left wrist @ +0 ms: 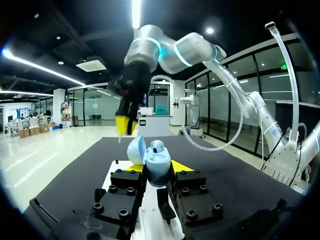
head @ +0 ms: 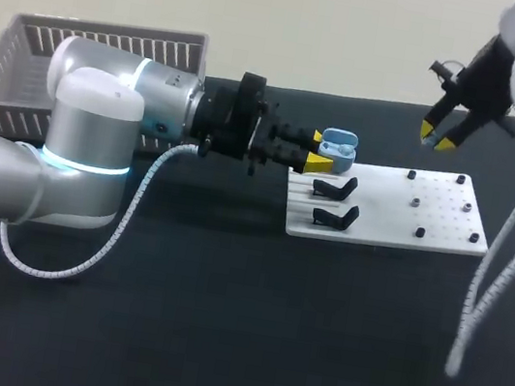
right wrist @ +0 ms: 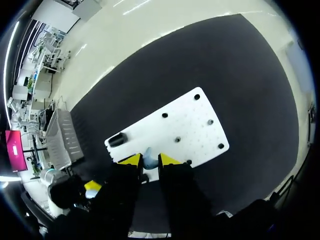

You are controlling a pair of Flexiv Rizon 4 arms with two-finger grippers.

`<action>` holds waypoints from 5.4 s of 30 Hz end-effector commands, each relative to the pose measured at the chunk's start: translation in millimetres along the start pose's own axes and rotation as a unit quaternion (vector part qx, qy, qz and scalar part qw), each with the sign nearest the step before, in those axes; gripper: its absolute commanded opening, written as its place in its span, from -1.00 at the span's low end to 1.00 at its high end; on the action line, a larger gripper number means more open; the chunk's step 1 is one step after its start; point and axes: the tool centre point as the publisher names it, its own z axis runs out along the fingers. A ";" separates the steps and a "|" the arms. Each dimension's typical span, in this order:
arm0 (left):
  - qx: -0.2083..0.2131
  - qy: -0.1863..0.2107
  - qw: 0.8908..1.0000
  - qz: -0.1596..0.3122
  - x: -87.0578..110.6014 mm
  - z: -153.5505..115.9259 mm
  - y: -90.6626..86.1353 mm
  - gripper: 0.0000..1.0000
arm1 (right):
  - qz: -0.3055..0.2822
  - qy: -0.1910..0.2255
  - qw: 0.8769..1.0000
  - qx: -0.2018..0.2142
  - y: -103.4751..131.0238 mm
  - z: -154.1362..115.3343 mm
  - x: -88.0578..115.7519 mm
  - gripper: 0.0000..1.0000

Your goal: Pick up each earbud case from the left stands, insert the matching earbuds, close the lid, and place the case in the box.

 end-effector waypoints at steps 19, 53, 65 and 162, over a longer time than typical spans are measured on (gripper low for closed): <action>0.000 0.001 1.000 0.000 0.2 0.3 0.2 -1.00 | -0.176 0.030 0.982 0.065 79.2 -33.2 117.8 -1.00; 0.000 0.001 1.000 0.000 0.2 0.3 0.2 -1.00 | -0.213 0.064 0.967 0.121 102.1 2.6 118.7 -1.00; 0.000 0.001 1.000 0.000 0.2 0.3 0.2 -1.00 | -0.208 0.066 0.969 0.118 99.7 6.1 117.0 -1.00; 0.000 0.001 1.000 0.000 0.2 0.3 0.2 -1.00 | -0.005 0.108 0.992 0.064 39.7 33.6 46.2 1.00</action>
